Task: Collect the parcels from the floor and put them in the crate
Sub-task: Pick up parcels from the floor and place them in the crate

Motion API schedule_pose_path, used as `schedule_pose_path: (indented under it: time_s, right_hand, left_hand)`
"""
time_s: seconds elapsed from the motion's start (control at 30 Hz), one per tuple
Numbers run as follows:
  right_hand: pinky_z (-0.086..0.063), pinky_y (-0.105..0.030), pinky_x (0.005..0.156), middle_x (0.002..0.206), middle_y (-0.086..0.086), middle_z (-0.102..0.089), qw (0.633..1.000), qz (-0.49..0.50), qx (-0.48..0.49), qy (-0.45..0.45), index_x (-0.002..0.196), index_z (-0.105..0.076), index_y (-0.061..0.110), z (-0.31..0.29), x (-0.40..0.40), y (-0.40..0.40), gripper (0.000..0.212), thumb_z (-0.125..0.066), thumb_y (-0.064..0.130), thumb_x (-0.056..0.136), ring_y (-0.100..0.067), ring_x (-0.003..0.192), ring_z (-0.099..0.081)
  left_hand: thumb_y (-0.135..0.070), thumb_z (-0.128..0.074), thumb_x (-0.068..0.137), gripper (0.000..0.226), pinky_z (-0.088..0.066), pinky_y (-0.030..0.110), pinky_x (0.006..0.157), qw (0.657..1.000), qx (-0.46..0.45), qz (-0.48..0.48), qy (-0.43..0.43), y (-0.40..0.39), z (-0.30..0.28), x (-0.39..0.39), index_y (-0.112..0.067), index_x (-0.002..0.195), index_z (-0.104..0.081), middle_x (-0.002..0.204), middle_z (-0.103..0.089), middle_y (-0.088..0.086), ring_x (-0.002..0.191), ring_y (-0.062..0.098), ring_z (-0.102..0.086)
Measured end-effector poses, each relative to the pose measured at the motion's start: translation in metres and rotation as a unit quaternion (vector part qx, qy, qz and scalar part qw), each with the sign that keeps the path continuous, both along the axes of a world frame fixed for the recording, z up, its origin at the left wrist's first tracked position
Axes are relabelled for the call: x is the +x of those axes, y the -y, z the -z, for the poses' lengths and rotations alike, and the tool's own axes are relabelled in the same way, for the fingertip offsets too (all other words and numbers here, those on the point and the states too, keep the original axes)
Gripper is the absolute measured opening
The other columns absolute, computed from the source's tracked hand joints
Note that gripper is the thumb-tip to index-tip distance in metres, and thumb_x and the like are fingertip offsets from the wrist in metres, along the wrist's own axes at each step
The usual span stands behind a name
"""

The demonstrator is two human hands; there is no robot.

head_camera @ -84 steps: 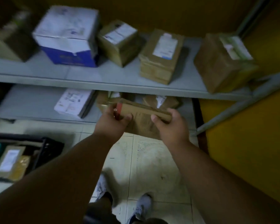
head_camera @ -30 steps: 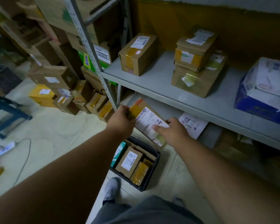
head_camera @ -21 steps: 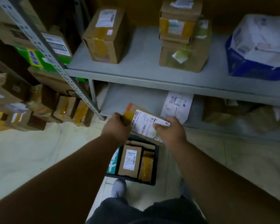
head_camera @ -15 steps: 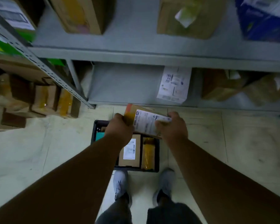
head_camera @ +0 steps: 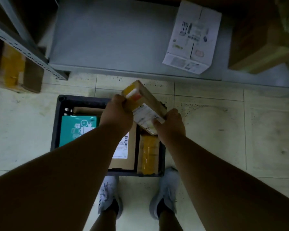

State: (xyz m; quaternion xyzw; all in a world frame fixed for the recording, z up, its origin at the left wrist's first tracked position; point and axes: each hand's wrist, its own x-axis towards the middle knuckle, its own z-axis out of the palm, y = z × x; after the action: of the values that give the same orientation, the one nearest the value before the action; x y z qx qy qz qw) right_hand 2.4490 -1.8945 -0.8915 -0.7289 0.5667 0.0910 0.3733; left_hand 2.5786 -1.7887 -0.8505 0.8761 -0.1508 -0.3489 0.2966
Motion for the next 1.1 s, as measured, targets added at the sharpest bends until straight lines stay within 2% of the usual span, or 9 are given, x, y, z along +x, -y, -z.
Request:
schedule_pose_path:
  time_s: [0.07, 0.17, 0.3, 0.43, 0.5, 0.6, 0.8, 1.0, 1.1]
  right_hand:
    - [-0.058, -0.037, 0.074, 0.114, -0.005, -0.058, 1.000, -0.020, -0.007, -0.014, 0.122, -0.047, 0.014, 0.024, 0.000, -0.002, 0.048, -0.071, 0.037, 0.087, -0.025, 0.098, -0.065]
    - [-0.040, -0.020, 0.059, 0.100, 0.006, -0.056, 0.998, -0.055, -0.005, -0.021, 0.118, -0.054, 0.020, 0.042, 0.001, -0.004, 0.043, -0.074, 0.036, 0.083, -0.013, 0.087, -0.058]
    - [-0.051, -0.027, 0.071, 0.109, 0.003, -0.060, 0.995, -0.094, -0.006, -0.039, 0.123, -0.053, 0.023, 0.060, -0.002, -0.012, 0.056, -0.076, 0.044, 0.076, -0.014, 0.091, -0.061]
    - [-0.042, -0.024, 0.074, 0.114, 0.004, -0.065, 0.993, -0.101, 0.053, -0.014, 0.130, -0.051, 0.024, 0.057, -0.018, -0.016, 0.046, -0.070, 0.032, 0.089, -0.017, 0.103, -0.063]
    - [-0.042, -0.025, 0.078, 0.118, 0.003, -0.066, 0.991, -0.109, 0.074, -0.022, 0.134, -0.052, 0.025, 0.059, -0.022, -0.017, 0.049, -0.070, 0.030, 0.088, -0.019, 0.107, -0.063]
    - [-0.048, -0.026, 0.072, 0.107, 0.005, -0.068, 0.992, -0.087, 0.092, -0.023, 0.125, -0.057, 0.027, 0.063, -0.025, -0.016, 0.047, -0.075, 0.035, 0.082, -0.016, 0.098, -0.066]
    - [-0.047, -0.017, 0.069, 0.106, 0.012, -0.068, 0.994, -0.044, 0.093, 0.044, 0.123, -0.057, 0.028, 0.057, -0.035, -0.022, 0.053, -0.082, 0.034, 0.076, -0.005, 0.095, -0.064]
    - [-0.047, -0.020, 0.066, 0.105, 0.007, -0.067, 0.998, -0.001, 0.063, 0.023, 0.122, -0.053, 0.020, 0.055, -0.047, -0.020, 0.060, -0.084, 0.037, 0.073, -0.012, 0.089, -0.065]
    - [-0.051, -0.024, 0.072, 0.109, 0.004, -0.069, 0.998, 0.000, 0.056, 0.022, 0.121, -0.054, 0.018, 0.050, -0.050, -0.019, 0.058, -0.084, 0.034, 0.074, -0.016, 0.096, -0.067]
  left_hand:
    - [-0.020, -0.055, 0.096, 0.012, -0.054, 0.032, 0.081, 0.998, -0.018, 0.044, 0.044, -0.001, 0.020, -0.004, -0.027, 0.105, -0.054, 0.109, -0.056, -0.004, 0.094, 0.014, -0.058]
    - [-0.011, -0.057, 0.091, 0.023, -0.042, 0.023, 0.080, 0.993, -0.026, 0.080, 0.080, -0.003, 0.030, -0.014, -0.025, 0.110, -0.056, 0.114, -0.053, -0.005, 0.097, 0.011, -0.052]
    - [-0.011, -0.066, 0.084, 0.031, -0.047, 0.028, 0.092, 0.990, -0.017, 0.104, 0.090, -0.024, 0.036, -0.023, -0.021, 0.112, -0.056, 0.126, -0.051, -0.001, 0.108, 0.015, -0.053]
    - [-0.017, -0.069, 0.083, 0.027, -0.051, 0.030, 0.093, 0.983, -0.033, 0.147, 0.101, -0.039, 0.037, -0.044, -0.020, 0.108, -0.059, 0.130, -0.049, 0.001, 0.112, 0.017, -0.055]
    - [-0.017, -0.067, 0.086, 0.028, -0.049, 0.029, 0.096, 0.984, -0.037, 0.149, 0.087, -0.038, 0.040, -0.048, -0.019, 0.113, -0.058, 0.135, -0.047, 0.002, 0.118, 0.020, -0.054]
    - [-0.019, -0.062, 0.091, 0.037, -0.047, 0.032, 0.100, 0.980, 0.005, 0.193, 0.041, -0.033, 0.047, -0.049, -0.021, 0.127, -0.052, 0.145, -0.039, 0.003, 0.125, 0.022, -0.049]
    - [-0.012, -0.060, 0.091, 0.025, -0.051, 0.035, 0.094, 0.974, 0.026, 0.224, 0.012, -0.022, 0.052, -0.045, -0.020, 0.113, -0.052, 0.138, -0.044, 0.002, 0.118, 0.023, -0.052]
    - [-0.003, -0.056, 0.091, 0.032, -0.055, 0.032, 0.083, 0.972, 0.019, 0.207, -0.111, -0.008, 0.055, -0.052, -0.024, 0.114, -0.052, 0.129, -0.048, -0.002, 0.103, 0.019, -0.056]
    - [-0.003, -0.054, 0.093, 0.034, -0.049, 0.025, 0.078, 0.973, 0.018, 0.193, -0.127, -0.004, 0.055, -0.052, -0.024, 0.120, -0.052, 0.121, -0.047, -0.003, 0.100, 0.016, -0.052]
